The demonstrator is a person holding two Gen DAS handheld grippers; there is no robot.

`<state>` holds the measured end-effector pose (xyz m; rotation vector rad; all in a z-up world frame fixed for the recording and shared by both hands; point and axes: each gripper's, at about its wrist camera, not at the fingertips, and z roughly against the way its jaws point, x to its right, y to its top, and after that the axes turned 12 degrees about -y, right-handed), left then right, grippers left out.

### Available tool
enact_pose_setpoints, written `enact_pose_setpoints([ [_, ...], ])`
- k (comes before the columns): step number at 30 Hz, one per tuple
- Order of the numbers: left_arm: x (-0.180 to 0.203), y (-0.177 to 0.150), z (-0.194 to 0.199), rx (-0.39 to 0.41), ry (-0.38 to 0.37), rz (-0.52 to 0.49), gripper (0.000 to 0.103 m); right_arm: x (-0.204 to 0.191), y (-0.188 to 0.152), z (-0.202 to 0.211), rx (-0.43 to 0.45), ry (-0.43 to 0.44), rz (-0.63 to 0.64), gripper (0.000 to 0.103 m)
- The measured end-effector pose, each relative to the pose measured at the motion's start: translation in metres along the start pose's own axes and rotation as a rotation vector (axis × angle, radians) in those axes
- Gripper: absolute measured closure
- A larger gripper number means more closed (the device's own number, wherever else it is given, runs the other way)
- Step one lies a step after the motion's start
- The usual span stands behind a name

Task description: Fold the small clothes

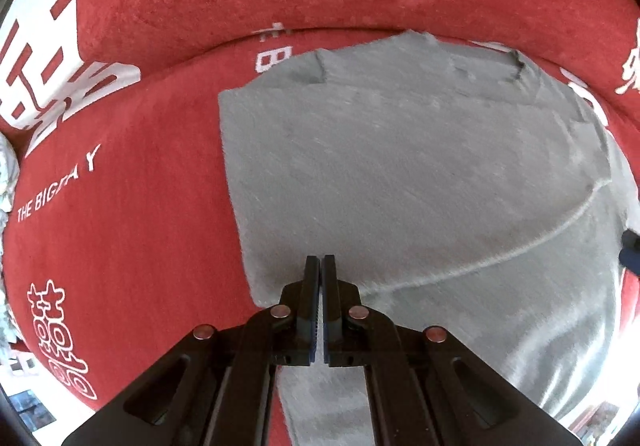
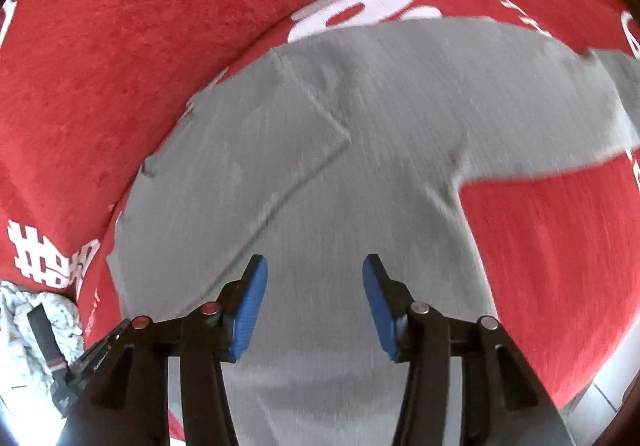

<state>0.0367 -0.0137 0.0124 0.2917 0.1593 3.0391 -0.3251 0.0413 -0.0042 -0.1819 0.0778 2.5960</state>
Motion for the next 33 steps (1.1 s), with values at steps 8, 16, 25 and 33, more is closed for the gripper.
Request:
enact_pose_setpoints([
  [8,0.015,-0.014,0.001,-0.04,-0.026,-0.014,0.101,-0.004,-0.036,0.01,-0.014,-0.004,0.002,0.034],
  [16,0.023,-0.027,0.0,-0.065,-0.04,-0.034,0.101,0.001,-0.063,0.018,-0.004,0.014,-0.02,0.029],
  [25,0.047,-0.039,-0.015,-0.126,-0.034,-0.066,0.101,0.026,-0.075,0.014,-0.028,0.041,-0.074,0.02],
  [33,0.091,-0.028,-0.027,-0.143,-0.008,-0.075,0.001,0.061,-0.052,0.016,-0.023,0.06,-0.099,0.018],
])
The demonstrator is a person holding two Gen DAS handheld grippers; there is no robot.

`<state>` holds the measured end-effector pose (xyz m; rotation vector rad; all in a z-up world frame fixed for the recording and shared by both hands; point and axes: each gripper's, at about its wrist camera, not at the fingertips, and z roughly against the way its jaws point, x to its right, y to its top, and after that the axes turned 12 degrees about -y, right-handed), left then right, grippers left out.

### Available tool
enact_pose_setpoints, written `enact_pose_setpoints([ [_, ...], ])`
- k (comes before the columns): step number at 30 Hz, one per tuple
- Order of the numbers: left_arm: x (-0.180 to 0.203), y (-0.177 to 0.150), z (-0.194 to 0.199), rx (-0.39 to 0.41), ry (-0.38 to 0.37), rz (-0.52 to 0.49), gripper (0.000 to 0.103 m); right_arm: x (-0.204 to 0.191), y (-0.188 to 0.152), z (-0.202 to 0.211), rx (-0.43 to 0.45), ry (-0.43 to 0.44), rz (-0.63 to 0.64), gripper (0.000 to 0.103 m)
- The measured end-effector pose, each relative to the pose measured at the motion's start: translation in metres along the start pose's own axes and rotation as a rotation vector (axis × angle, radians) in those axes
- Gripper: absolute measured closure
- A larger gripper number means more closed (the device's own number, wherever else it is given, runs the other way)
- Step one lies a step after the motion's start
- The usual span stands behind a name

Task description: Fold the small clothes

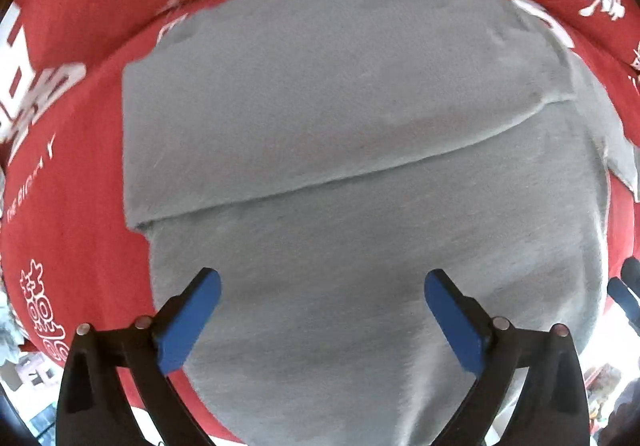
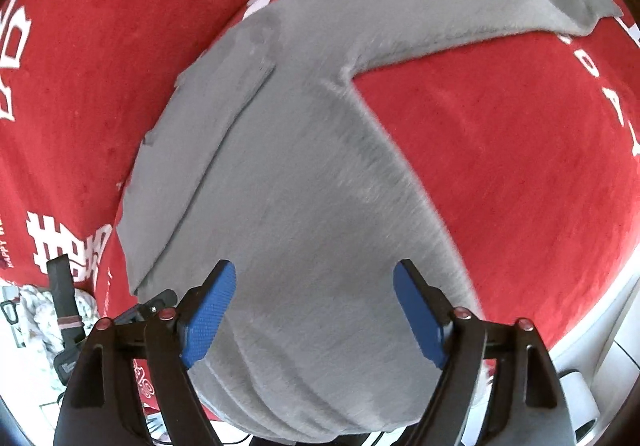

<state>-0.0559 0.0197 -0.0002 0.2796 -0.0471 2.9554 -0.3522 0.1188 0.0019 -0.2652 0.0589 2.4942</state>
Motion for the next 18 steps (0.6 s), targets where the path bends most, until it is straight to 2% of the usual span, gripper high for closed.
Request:
enact_pose_setpoints([
  [4,0.034,0.013,0.002,0.063,0.062,-0.048,0.001,0.023,0.022,0.007,0.005,0.011,-0.02,0.018],
  [6,0.05,0.024,0.0,0.082,0.061,-0.053,0.001,0.034,0.032,0.009,0.011,0.009,-0.032,0.018],
  [13,0.089,0.056,-0.024,0.011,0.039,-0.075,0.001,0.095,0.073,0.021,0.066,0.007,-0.131,0.017],
  [18,0.119,0.063,-0.037,0.022,-0.004,-0.115,0.001,0.153,0.096,0.024,0.112,0.021,-0.273,0.017],
])
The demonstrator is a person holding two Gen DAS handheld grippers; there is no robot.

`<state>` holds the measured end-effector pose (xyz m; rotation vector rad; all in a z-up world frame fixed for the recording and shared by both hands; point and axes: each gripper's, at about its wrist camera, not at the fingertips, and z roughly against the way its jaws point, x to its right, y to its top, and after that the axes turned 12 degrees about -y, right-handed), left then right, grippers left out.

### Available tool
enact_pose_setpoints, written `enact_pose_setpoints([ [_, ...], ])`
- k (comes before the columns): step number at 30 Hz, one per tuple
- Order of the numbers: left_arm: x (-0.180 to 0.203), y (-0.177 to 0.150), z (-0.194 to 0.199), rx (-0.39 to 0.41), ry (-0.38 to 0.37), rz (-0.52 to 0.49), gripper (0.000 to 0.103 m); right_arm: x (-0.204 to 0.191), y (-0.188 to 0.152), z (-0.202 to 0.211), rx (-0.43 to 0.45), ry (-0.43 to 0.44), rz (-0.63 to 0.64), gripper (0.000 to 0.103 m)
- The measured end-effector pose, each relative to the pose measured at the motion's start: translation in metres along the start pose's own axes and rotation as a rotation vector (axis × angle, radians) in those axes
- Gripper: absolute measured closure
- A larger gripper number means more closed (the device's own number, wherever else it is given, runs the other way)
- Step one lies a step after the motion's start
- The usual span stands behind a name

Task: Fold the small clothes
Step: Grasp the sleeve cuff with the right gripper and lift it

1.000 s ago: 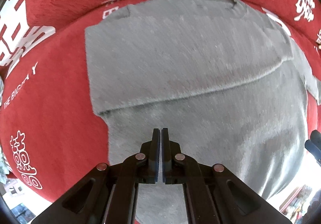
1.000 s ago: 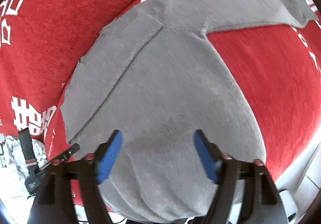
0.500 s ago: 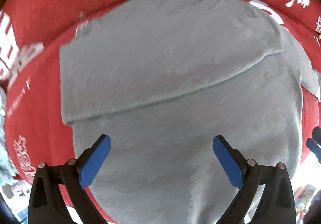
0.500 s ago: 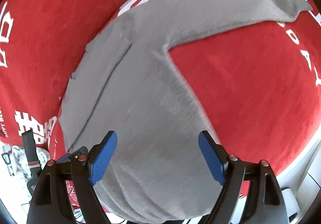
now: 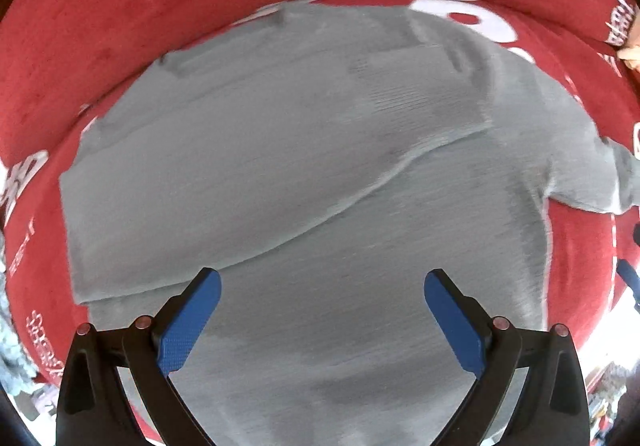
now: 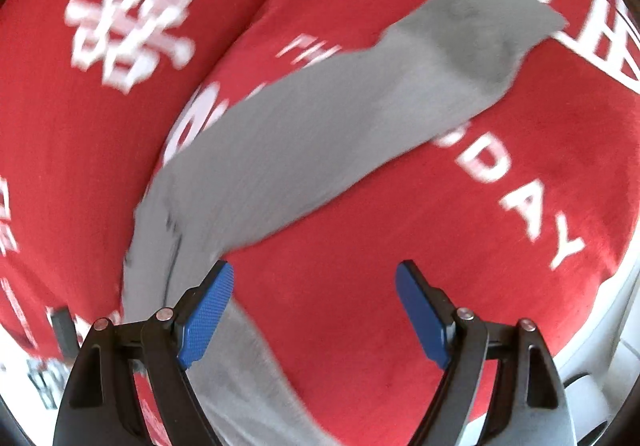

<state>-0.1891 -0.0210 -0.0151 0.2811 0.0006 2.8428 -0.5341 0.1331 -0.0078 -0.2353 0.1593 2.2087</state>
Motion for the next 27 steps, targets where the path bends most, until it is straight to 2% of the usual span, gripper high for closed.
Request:
enact_pose_setpoints([
  [4,0.017,0.01,-0.008,0.019,-0.032,-0.025,0.001,0.044,0.024,-0.006,0.006,0.042,-0.169,0.017],
  [7,0.03,0.016,-0.013,0.031,-0.035,-0.043,0.001,0.074,0.039,-0.014,0.013,0.105,-0.297,0.017],
  [10,0.041,0.022,-0.02,0.029,-0.037,-0.048,0.001,0.09,0.051,-0.025,0.006,0.169,-0.373,0.017],
  [16,0.062,0.029,-0.031,0.04,-0.082,-0.062,0.001,0.104,0.073,-0.042,0.015,0.271,-0.465,0.017],
  [21,0.089,0.036,-0.043,-0.002,-0.059,-0.057,0.001,0.106,0.083,-0.044,0.033,0.332,-0.511,0.016],
  [25,0.088,0.036,-0.043,0.014,-0.028,-0.065,0.001,0.105,0.084,-0.048,0.023,0.401,-0.566,0.018],
  [26,0.089,0.037,-0.042,0.017,-0.017,-0.069,0.001,0.106,0.084,-0.049,0.015,0.408,-0.576,0.026],
  [27,0.087,0.034,-0.041,0.019,-0.009,-0.07,0.001,0.106,0.084,-0.051,-0.002,0.412,-0.587,0.05],
])
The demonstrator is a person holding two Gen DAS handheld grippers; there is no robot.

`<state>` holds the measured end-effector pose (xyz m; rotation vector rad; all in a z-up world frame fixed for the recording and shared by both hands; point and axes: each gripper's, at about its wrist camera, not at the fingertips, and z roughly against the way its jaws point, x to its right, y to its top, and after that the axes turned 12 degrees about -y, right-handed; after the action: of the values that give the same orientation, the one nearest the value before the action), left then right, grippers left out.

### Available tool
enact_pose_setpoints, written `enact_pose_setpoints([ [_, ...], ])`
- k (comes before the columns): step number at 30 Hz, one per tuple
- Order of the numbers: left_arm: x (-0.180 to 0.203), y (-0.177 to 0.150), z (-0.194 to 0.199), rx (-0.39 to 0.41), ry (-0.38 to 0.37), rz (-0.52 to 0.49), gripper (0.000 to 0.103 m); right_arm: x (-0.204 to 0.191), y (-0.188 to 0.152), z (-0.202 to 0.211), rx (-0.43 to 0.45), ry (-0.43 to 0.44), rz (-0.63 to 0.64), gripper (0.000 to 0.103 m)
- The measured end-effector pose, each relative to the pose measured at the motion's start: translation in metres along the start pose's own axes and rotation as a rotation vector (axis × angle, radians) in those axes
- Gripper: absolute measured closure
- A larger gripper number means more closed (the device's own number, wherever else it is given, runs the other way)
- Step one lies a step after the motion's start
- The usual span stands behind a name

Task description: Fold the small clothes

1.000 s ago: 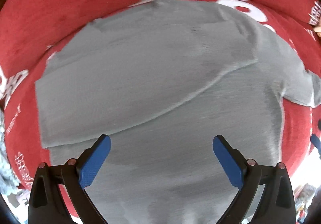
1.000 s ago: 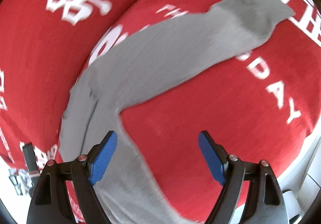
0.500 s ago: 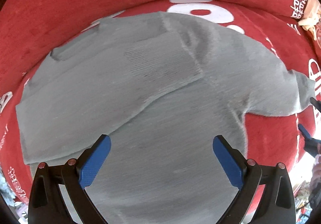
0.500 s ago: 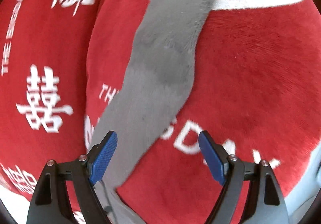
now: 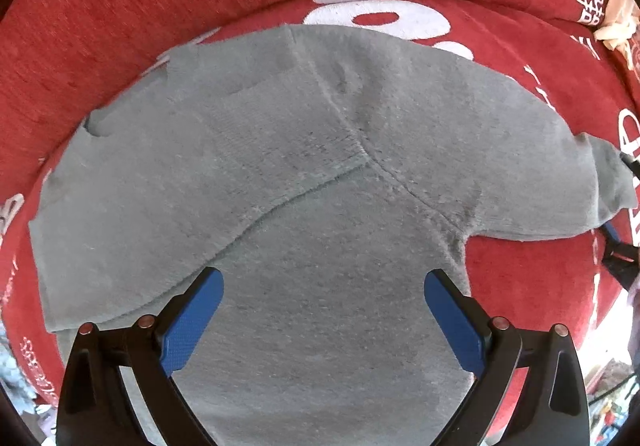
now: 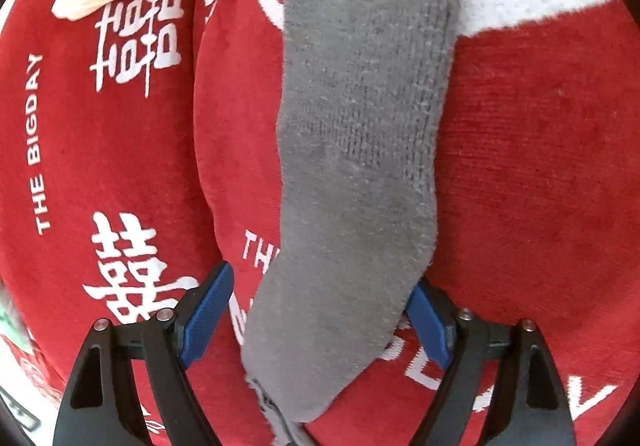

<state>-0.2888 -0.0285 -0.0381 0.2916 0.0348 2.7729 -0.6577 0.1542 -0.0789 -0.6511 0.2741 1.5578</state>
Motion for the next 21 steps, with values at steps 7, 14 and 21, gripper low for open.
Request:
enact_pose_setpoints([
  [7,-0.007,-0.003,-0.002,0.002,0.014,0.019,0.001,-0.007,-0.006,-0.006,-0.078,0.094,-0.023,0.097],
  [14,-0.032,-0.014,0.002,-0.003,0.003,0.048,0.001,-0.075,-0.034,-0.005,-0.156,0.245,0.14,0.097],
  [21,-0.074,-0.031,0.022,0.053,0.02,0.099,0.001,-0.167,-0.112,-0.027,-0.299,0.344,0.425,0.097],
])
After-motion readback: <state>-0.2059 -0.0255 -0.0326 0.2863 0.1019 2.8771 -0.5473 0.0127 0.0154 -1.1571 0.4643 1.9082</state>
